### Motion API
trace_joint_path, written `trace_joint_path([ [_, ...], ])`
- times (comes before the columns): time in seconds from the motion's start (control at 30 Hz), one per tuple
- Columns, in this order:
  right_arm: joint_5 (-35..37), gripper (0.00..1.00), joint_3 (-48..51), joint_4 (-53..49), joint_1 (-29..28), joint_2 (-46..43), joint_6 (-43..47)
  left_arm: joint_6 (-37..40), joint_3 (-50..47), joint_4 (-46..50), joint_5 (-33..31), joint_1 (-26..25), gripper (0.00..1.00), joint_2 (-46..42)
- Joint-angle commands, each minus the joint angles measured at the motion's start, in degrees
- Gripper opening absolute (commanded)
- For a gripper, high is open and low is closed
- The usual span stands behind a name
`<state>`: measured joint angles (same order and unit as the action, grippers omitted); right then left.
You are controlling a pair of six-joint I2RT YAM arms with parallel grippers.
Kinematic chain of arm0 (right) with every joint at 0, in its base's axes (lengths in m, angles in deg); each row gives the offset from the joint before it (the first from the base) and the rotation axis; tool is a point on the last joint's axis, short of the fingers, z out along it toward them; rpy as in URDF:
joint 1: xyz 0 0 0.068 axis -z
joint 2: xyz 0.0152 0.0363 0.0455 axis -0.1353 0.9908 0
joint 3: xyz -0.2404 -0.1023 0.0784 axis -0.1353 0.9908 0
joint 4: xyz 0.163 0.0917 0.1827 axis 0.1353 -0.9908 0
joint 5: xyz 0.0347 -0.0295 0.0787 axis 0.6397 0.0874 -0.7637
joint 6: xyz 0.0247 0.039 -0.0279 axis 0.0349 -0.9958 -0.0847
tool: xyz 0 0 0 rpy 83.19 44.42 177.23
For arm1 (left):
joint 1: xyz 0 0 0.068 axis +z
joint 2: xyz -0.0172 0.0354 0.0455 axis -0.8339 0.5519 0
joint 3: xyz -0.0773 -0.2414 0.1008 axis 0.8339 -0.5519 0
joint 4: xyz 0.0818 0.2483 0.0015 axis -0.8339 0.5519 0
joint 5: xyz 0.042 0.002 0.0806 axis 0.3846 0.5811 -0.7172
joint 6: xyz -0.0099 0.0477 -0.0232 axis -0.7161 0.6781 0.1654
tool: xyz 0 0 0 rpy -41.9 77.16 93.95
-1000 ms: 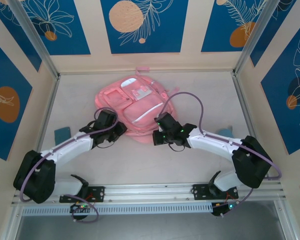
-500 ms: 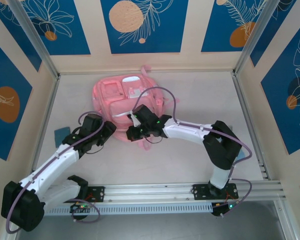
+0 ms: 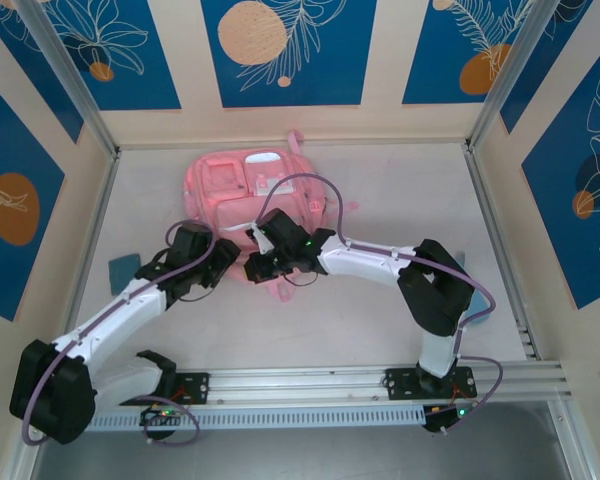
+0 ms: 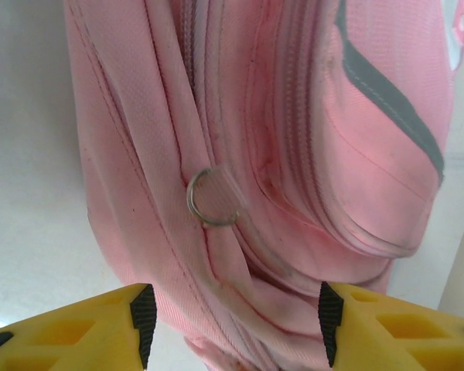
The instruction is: Pack the student bag
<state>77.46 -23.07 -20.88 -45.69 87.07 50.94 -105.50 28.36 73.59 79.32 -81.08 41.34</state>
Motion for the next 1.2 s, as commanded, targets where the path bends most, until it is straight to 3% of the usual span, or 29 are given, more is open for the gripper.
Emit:
trace_joint_path([
  [0.0,-0.9,0.00,0.1,-0.2,-1.3,-3.2,1.2,-1.1,1.3,-1.5,1.0,0.6,0.52,2.2],
  [0.07,0.6,0.00,0.5,-1.1,-1.7,-3.7,1.3,-0.8,1.6,-1.4,0.5,0.6,0.44,3.1],
  [0.2,5.2,0.00,2.5,-3.4,-1.9,-5.4,1.3,3.3,2.6,1.2,-2.3,0.6,0.17,3.8],
  [0.37,10.6,0.00,6.8,-5.0,-1.3,-9.0,2.1,6.1,3.4,4.3,-5.3,0.6,0.10,3.2],
  [0.6,22.5,0.00,8.9,-12.6,1.6,-11.2,2.1,7.0,3.6,5.8,-5.9,0.7,0.10,2.2],
  [0.73,22.4,0.00,9.4,-14.2,4.5,-12.2,-0.1,7.7,3.7,6.7,-5.8,0.7,0.10,1.6],
  [0.87,16.6,0.00,10.2,-10.8,5.4,-13.6,0.2,8.2,4.2,8.9,-6.2,0.7,0.14,0.8],
  [1.07,1.5,0.00,8.7,-2.9,3.4,-12.0,3.1,9.1,4.9,15.0,-8.3,0.8,0.43,-3.8],
  [1.17,-1.1,0.00,4.1,-2.7,1.4,-8.8,4.4,9.0,5.4,18.1,-9.3,0.8,0.49,-6.3],
])
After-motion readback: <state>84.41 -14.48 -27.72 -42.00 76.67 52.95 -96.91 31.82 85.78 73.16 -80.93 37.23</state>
